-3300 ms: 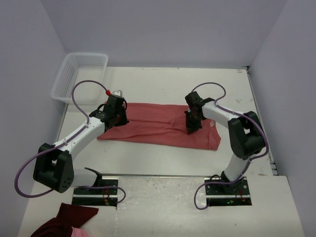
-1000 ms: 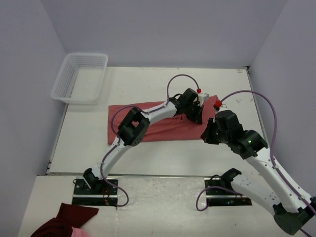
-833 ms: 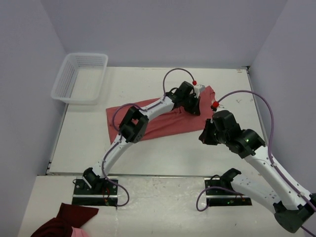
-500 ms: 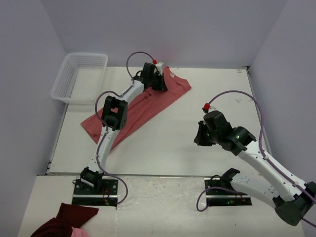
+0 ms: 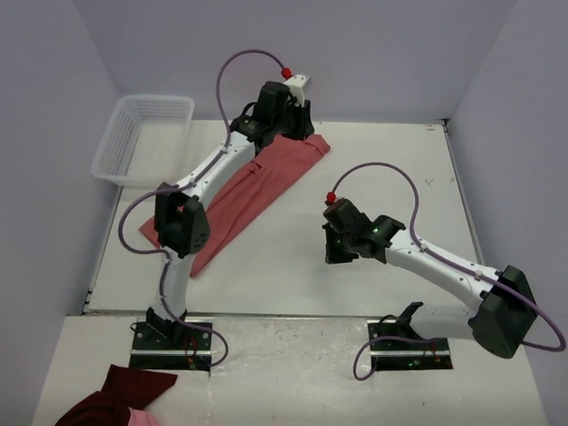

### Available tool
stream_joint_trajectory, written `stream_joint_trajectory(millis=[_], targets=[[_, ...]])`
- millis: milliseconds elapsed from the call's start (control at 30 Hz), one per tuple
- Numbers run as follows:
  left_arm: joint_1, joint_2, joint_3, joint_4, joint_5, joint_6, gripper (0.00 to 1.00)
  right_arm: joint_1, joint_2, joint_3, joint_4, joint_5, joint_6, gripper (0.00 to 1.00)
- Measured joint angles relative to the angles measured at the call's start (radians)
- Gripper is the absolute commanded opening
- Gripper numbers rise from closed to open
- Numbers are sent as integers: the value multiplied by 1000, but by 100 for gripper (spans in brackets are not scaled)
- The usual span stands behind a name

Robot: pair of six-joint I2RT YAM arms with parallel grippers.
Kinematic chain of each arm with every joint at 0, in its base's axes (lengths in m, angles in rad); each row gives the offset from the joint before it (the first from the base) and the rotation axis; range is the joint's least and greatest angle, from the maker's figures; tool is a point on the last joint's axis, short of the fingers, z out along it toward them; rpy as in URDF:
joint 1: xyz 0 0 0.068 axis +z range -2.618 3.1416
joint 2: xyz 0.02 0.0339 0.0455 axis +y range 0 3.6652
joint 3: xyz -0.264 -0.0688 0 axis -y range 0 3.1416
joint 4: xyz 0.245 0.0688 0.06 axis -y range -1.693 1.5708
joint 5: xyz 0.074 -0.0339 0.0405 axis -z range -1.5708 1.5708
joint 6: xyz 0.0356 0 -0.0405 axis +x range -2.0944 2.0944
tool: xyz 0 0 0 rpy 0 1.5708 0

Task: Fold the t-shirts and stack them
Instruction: Rotate the tshirt 90 degrees

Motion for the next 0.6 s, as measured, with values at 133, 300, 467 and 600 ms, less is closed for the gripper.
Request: stream_joint_trajectory(millis=[133,300,467,600], targets=[[-33,-249,-147,-76,-301,-37,0,6,23,11,22,-1,-4,0],[18,-510,-570,-163,-654,-132,0,10,24,27,53,-6,-15,0],[27,-532,-879,-245,-781,-196,0,11,34,27,71,-21,-31,0],[3,-573,-995,-277,-782,-212,0,12,35,27,82,-23,-34,0]])
